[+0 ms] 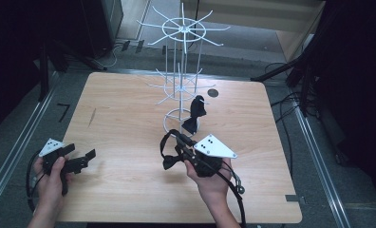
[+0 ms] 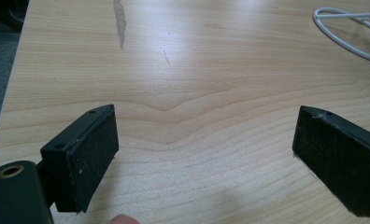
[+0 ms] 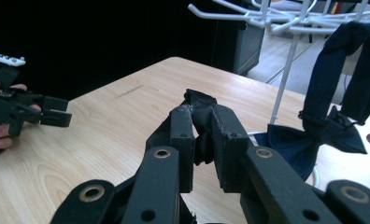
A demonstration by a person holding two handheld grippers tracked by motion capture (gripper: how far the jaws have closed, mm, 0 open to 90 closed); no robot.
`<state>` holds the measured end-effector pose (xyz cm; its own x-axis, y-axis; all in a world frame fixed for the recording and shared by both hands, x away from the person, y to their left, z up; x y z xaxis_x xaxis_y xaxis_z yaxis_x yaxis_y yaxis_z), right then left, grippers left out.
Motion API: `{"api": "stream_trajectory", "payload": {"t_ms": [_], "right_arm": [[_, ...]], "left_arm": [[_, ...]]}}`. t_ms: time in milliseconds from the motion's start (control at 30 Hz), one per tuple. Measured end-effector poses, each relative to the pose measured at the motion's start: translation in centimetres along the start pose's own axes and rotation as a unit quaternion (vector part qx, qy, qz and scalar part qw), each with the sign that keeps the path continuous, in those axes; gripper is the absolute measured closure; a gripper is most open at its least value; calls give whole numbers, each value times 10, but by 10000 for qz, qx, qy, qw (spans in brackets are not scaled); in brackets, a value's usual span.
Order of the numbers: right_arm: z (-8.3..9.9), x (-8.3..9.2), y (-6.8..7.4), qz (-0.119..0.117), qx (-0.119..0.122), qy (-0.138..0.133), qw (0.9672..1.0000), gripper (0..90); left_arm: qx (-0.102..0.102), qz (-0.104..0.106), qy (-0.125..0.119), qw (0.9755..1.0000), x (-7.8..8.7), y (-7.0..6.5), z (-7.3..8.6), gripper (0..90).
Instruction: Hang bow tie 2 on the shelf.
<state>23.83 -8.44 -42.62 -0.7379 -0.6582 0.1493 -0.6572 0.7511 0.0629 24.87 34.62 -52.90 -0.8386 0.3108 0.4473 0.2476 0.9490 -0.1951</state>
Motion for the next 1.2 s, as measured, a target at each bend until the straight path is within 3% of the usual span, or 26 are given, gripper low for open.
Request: {"api": "stream_trajectory", "payload": {"t_ms": [1200], "right_arm": [[-40,2,-12,149,150,-342,9992,810]], "left_arm": [[1,4,-3,10000,0,0,0,77]]}}
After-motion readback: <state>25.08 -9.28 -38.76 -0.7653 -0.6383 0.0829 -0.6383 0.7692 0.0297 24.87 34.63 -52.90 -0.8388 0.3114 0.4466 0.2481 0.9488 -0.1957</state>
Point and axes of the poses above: each handheld gripper's, and its own axes: x roughly backward along the jaws, z roughly out of its underside, y roughly to its left, the point moved 1 cm from there along -x, roughly forward along the jaws, and after that the axes turned 7 degrees about -y, right-handed, at the moved point
